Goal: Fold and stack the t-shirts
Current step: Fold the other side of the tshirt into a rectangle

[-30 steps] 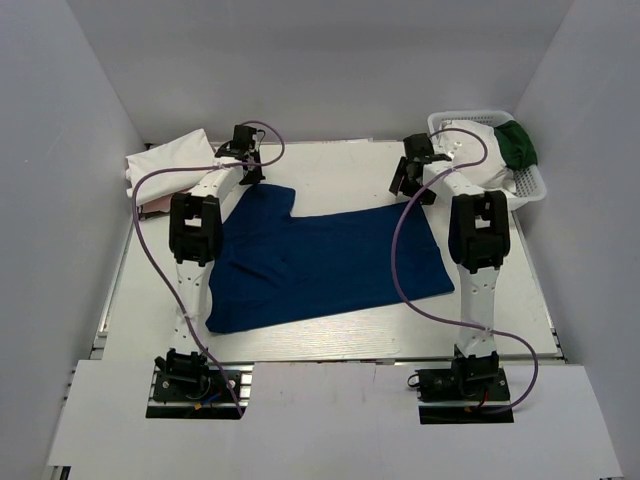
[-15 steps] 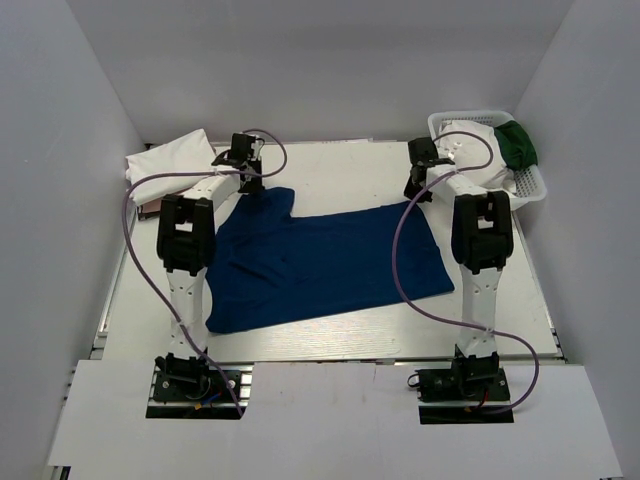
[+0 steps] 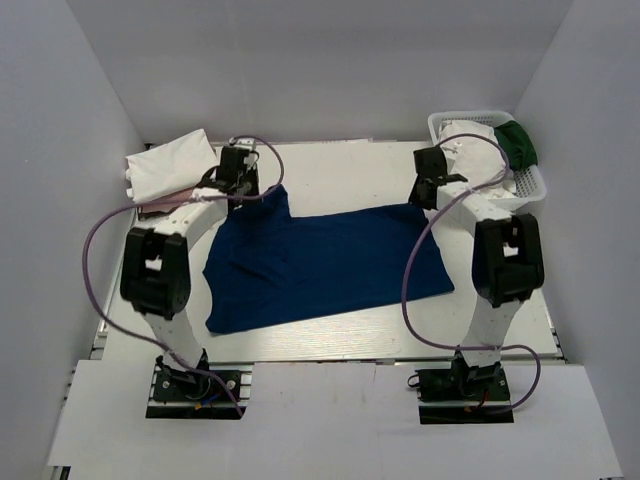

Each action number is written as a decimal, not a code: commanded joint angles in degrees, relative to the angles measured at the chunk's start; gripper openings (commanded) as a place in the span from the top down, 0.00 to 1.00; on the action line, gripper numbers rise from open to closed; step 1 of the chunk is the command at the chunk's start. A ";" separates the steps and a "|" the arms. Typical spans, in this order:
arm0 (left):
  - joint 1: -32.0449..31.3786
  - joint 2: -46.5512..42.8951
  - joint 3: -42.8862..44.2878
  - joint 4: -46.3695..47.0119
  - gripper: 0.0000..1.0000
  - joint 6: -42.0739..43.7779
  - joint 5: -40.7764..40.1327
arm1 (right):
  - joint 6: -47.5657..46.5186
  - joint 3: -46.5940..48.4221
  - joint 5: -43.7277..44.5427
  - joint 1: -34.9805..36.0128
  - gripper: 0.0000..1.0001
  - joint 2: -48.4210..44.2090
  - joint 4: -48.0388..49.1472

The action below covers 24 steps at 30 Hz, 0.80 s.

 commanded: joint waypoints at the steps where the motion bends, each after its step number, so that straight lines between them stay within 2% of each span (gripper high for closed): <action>1: -1.42 -10.16 -5.86 1.76 1.00 -4.06 -0.77 | -0.68 -4.08 2.41 0.19 1.00 -5.94 5.97; 8: -4.15 -28.85 -23.34 0.88 1.00 -12.50 0.03 | -0.68 -11.65 5.38 0.45 1.00 -14.82 8.00; 16: -6.26 -49.36 -41.71 -7.98 1.00 -23.92 5.19 | -0.42 -17.28 6.98 -0.16 1.00 -19.06 9.05; 24: -6.79 -62.12 -47.10 -19.94 1.00 -29.12 9.78 | 0.37 -20.62 8.65 -0.69 1.00 -19.76 9.49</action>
